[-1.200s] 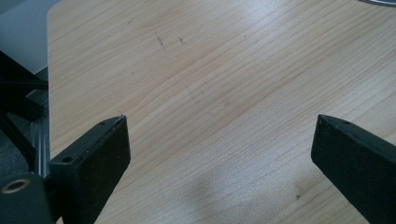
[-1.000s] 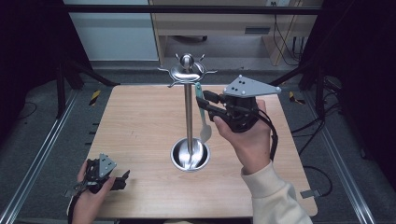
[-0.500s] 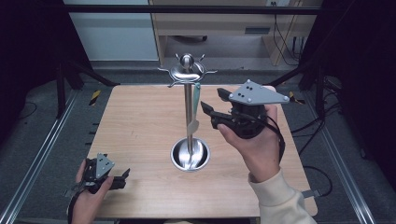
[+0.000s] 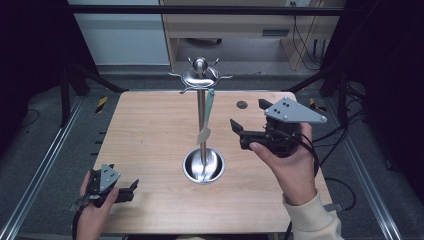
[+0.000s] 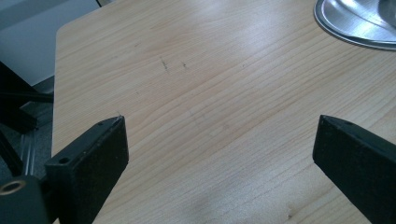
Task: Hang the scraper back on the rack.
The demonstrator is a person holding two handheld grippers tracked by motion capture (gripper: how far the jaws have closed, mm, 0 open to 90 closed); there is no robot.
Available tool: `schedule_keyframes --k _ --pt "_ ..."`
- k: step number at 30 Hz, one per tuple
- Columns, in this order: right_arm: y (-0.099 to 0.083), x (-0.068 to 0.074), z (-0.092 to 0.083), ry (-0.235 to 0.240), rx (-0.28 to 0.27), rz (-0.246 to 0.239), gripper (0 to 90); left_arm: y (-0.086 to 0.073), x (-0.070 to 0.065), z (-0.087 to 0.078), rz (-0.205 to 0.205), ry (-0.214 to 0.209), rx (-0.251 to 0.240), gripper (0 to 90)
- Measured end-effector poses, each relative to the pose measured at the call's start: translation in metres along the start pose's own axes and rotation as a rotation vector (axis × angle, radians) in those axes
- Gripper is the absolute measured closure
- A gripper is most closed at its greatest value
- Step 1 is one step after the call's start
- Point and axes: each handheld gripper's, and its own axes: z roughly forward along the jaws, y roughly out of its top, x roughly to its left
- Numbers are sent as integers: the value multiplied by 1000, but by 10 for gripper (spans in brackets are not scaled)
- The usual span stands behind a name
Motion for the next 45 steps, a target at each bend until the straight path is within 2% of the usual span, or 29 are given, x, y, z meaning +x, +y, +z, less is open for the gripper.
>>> schedule_keyframes --k 14,24,32,45 --pt "-38 -3 0 19 12 4 73 0 0 -1 -2 0 -1 31" --pt "-70 -11 -3 -10 54 53 88 0 0 0 -2 1 1 31" --pt "-87 -12 -4 -18 84 60 91 0 0 -1 0 2 -2 31" --pt "-124 -16 -10 -44 141 29 86 0 -1 -1 8 -2 6 31"
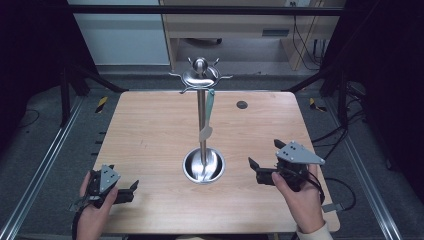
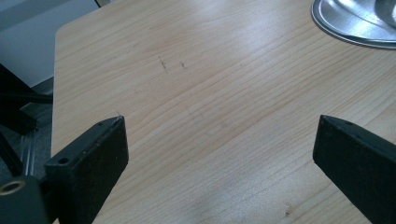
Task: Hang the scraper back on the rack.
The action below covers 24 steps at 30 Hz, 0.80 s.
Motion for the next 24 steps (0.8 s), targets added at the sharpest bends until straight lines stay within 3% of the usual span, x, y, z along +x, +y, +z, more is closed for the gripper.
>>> schedule_keyframes --k 13,15,24 --pt "-36 -15 6 -35 64 26 83 0 0 0 5 6 -1 31" --pt "-45 -19 10 -41 83 38 82 1 0 -2 2 8 -26 31" --pt "-64 -23 22 -4 147 73 95 -1 0 0 2 12 4 31"
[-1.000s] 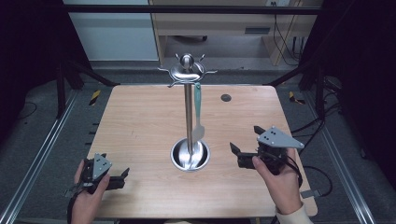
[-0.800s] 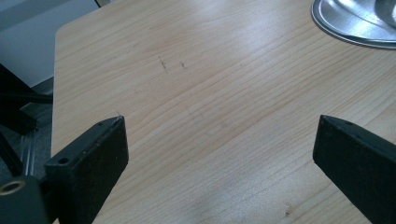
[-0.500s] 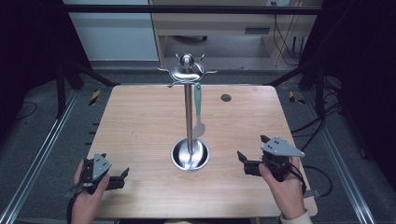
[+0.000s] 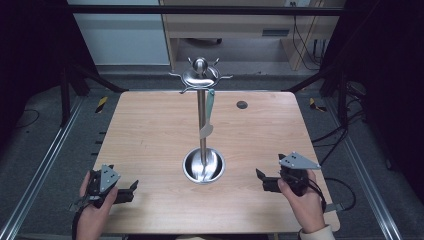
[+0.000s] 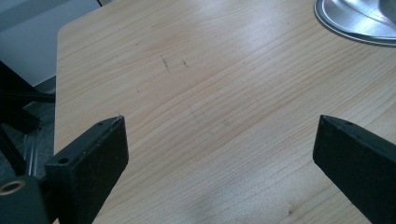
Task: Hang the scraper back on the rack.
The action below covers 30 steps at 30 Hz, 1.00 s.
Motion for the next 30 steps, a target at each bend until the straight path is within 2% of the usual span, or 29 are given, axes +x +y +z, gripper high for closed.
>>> schedule_keyframes --k 3,9,11,13,17,20,22,26,30 --pt "-4 0 5 2 25 21 95 0 0 -1 -2 -2 -8 31" --pt "-10 -6 15 -14 40 41 93 0 0 1 2 1 1 31" --pt "-12 -9 20 -24 46 42 93 0 2 3 -8 3 -2 31" --pt "-17 -14 25 -38 48 74 93 1 5 6 -16 5 4 31" --pt "-21 -18 32 -44 73 75 93 0 11 11 -47 15 4 31" --pt "-22 -19 35 -48 80 79 93 -3 15 16 -55 17 23 31" --pt "-23 -23 43 -61 95 82 93 -3 17 19 -64 17 20 31" --pt "-21 -24 51 -69 98 89 95 -2 19 27 -50 12 29 31" --pt "-16 -23 62 -81 93 81 100 -4 19 35 -34 7 61 31"
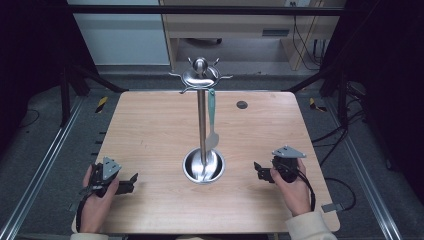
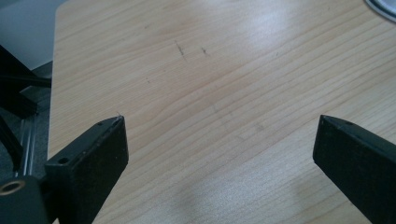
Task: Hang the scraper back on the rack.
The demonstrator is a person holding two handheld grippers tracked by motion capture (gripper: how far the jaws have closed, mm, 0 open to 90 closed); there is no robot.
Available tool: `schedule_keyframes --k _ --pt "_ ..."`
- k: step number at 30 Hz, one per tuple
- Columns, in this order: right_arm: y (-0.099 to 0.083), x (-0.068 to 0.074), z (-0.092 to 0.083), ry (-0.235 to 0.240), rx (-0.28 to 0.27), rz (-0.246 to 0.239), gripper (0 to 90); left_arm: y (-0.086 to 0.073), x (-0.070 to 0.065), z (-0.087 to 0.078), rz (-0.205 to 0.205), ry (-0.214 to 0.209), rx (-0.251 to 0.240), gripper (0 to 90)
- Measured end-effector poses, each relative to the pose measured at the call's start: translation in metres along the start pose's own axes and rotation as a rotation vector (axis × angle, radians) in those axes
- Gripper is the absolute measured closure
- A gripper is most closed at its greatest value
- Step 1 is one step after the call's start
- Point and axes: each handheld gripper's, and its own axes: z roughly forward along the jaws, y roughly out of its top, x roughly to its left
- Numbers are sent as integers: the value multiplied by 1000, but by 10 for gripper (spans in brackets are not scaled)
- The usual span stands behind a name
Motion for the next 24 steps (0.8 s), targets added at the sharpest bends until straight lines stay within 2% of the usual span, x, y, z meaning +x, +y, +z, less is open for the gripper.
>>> schedule_keyframes --k 4,5,8,11,14,15,17,21,24 --pt "6 0 12 -10 -26 15 108 -3 3 3 -20 4 14 30" --pt "9 -1 17 -23 -55 28 119 -3 4 4 -26 5 17 30" --pt "13 -3 21 -43 -83 32 122 -4 7 7 -36 13 20 29" --pt "16 -7 27 -53 -102 66 124 -5 9 11 -44 19 30 29" --pt "13 -9 35 -70 -76 45 124 -5 10 13 -44 26 34 29" --pt "10 -10 36 -74 -44 34 121 -5 10 12 -42 27 33 29" --pt "8 -11 35 -79 -40 32 121 -4 10 12 -40 26 31 29" --pt "2 -12 28 -68 -28 50 115 -4 7 10 -33 22 31 29" --pt "-2 -10 21 -76 -13 41 112 -3 4 9 -18 13 29 29"
